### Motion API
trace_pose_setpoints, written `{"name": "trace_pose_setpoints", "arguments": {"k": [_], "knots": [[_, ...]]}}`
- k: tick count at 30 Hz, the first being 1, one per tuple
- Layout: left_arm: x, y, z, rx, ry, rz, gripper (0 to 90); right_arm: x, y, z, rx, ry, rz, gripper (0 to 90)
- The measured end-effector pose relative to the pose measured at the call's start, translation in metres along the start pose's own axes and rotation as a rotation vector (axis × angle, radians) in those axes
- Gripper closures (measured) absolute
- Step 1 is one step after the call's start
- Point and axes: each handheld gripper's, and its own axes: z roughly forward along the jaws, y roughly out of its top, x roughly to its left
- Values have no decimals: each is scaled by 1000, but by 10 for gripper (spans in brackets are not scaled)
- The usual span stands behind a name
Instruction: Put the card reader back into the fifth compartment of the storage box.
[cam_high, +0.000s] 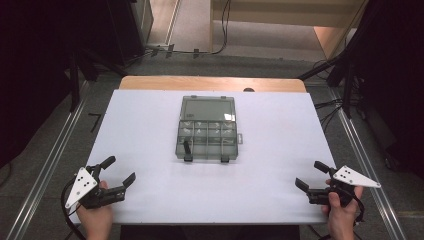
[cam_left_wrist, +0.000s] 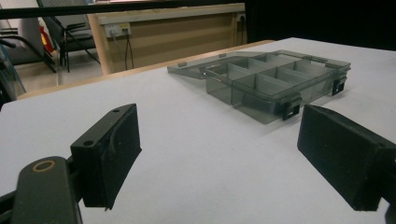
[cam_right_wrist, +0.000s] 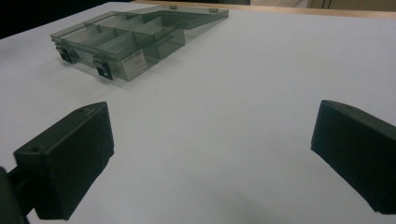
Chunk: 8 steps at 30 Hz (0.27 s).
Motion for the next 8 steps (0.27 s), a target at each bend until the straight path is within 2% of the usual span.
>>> {"name": "trace_pose_setpoints", "arguments": {"k": [3, 5, 8], "knots": [[0, 0, 0, 0, -1, -1, 139, -3, -2, -3, 1, -17, 14, 0], [0, 0, 1, 2, 0, 0, 139, -6, -3, -3, -7, -15, 32, 0], [0, 0, 1, 4, 4, 1, 139, -7, -4, -1, -1, -11, 31, 0]]}}
